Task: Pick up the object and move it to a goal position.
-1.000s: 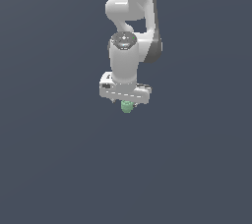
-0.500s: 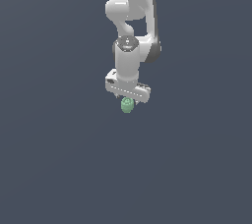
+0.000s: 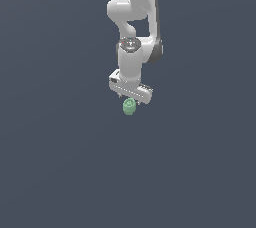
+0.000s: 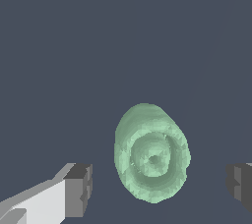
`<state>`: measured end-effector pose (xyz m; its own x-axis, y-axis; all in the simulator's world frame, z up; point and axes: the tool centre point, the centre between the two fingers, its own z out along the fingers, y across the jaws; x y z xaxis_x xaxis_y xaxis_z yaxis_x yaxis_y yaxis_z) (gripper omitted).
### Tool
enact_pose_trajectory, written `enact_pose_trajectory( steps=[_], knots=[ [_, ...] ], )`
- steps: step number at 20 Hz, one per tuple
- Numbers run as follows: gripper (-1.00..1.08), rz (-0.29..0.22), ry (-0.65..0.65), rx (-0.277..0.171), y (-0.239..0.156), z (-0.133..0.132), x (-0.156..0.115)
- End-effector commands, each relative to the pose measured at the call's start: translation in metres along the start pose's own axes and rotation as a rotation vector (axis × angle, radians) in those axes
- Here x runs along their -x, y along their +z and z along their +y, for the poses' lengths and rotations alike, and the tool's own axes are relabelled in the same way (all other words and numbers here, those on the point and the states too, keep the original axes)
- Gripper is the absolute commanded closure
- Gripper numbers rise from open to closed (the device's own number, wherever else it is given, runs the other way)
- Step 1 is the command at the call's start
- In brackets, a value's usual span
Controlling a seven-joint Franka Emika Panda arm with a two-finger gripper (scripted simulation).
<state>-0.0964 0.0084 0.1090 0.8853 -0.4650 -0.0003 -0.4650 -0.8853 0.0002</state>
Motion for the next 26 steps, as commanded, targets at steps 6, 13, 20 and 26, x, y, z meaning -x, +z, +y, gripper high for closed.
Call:
enact_pose_trajectory(
  steps=[6,13,20,26],
  knots=[
    [-0.92,0.000,0.001,0.000,0.007,0.000,0.000],
    [-0.92,0.000,0.004,0.000,0.038,0.001,0.002],
    [-0.92,0.000,0.005,0.000,0.050,0.001,0.001],
    [1.08,0.000,0.005,0.000,0.050,0.001,0.001]
  ],
)
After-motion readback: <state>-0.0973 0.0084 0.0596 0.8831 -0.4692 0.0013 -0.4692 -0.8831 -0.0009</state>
